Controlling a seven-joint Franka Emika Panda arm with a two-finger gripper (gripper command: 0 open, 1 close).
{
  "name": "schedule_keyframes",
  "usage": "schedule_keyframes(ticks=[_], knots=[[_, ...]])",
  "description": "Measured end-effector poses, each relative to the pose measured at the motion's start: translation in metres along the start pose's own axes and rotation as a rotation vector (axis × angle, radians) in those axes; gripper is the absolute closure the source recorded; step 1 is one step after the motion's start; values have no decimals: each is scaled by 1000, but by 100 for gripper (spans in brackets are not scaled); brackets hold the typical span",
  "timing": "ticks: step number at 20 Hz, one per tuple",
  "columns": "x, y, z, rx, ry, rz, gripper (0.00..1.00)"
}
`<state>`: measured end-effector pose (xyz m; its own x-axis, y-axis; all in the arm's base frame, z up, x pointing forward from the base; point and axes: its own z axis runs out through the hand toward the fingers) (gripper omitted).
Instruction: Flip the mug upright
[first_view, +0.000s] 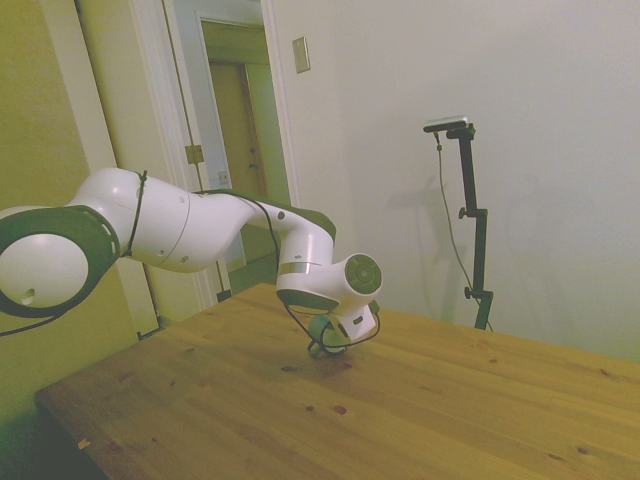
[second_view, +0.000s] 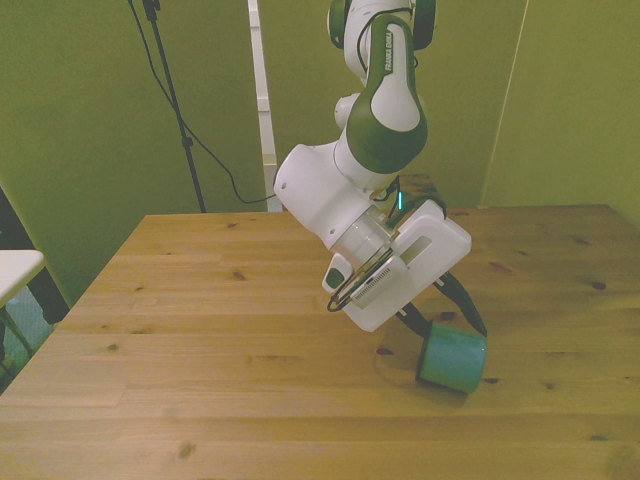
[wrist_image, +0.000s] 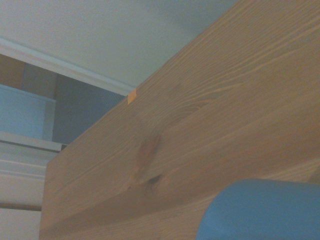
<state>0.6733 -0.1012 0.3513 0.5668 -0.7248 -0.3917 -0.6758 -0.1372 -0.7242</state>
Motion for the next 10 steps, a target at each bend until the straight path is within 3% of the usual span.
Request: schedule_keyframes(ticks=[10], knots=[[3, -5, -8, 18, -5, -3, 100]])
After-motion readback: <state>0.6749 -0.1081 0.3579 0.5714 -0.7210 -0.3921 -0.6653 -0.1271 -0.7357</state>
